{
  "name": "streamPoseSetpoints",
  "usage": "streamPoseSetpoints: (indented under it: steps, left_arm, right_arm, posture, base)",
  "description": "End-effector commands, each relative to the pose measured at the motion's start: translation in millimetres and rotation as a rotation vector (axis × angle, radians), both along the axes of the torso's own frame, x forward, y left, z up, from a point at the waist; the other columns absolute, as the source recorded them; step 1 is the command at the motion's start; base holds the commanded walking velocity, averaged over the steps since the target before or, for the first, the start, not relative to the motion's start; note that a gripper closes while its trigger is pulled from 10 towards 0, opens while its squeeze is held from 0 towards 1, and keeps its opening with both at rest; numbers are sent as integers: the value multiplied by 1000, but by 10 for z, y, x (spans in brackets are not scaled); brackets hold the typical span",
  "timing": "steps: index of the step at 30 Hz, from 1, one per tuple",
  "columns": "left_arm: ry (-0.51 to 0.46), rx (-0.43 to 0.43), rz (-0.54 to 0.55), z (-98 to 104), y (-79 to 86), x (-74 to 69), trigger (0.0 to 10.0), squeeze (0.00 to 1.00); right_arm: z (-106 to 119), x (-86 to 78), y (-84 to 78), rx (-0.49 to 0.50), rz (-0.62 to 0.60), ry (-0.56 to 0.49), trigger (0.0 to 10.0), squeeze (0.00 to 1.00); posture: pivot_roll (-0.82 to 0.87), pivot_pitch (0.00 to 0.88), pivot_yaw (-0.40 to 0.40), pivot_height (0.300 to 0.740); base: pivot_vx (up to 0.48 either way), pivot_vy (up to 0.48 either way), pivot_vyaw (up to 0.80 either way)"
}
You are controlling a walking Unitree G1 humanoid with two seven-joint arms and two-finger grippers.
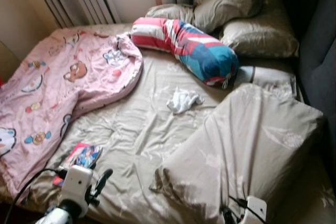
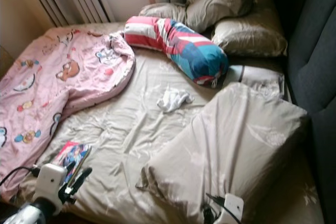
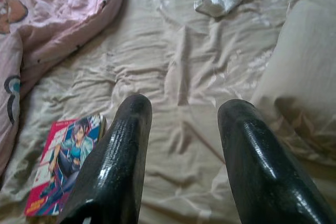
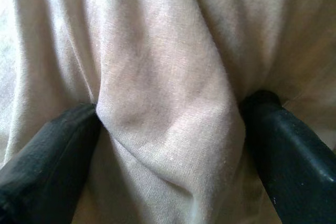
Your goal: Clean up the room
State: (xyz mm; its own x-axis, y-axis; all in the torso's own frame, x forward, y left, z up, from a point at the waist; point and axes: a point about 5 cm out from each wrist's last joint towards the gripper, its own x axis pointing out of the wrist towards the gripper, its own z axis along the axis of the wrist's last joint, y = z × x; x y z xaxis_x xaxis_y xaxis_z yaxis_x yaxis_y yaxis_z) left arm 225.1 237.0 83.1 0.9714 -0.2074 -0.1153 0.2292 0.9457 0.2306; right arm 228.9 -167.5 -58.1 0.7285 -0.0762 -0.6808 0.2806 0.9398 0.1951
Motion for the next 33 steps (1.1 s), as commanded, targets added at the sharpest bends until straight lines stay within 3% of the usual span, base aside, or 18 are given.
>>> streamPoseSetpoints:
  steps: [1, 2, 3, 21, 27, 33]
  left_arm:
    - [19, 17, 25, 35, 66, -72, 10000, 0]
    - [19, 17, 25, 35, 66, -72, 10000, 0]
    - [17, 22, 27, 53, 68, -74, 10000, 0]
    - [23, 39, 32, 74, 73, -51, 10000, 0]
    - [9, 41, 36, 64, 63, 35, 10000, 0]
    - [6, 40, 46, 50, 68, 82, 10000, 0]
  right_arm:
    - [-179, -249, 156, 39, 52, 130, 2824, 0]
    - [-179, -249, 156, 39, 52, 130, 2824, 0]
    - [-178, -244, 179, 53, 66, 130, 0, 0]
    - [-278, -431, 267, 58, 80, 193, 0, 0]
    - [-180, -235, 234, 31, 77, 153, 0, 0]
    - [-146, -181, 130, -7, 55, 135, 0, 0]
  posture:
    - [126, 335, 170, 740]
    - [126, 335, 170, 740]
    - [127, 337, 171, 740]
    - [121, 324, 176, 740]
    - [109, 284, 168, 740]
    - [101, 254, 163, 740]
  base:
    - [0, 0, 0]
    - [0, 0, 0]
    - [0, 0, 0]
    - [0, 0, 0]
    - [0, 0, 0]
    - [0, 0, 0]
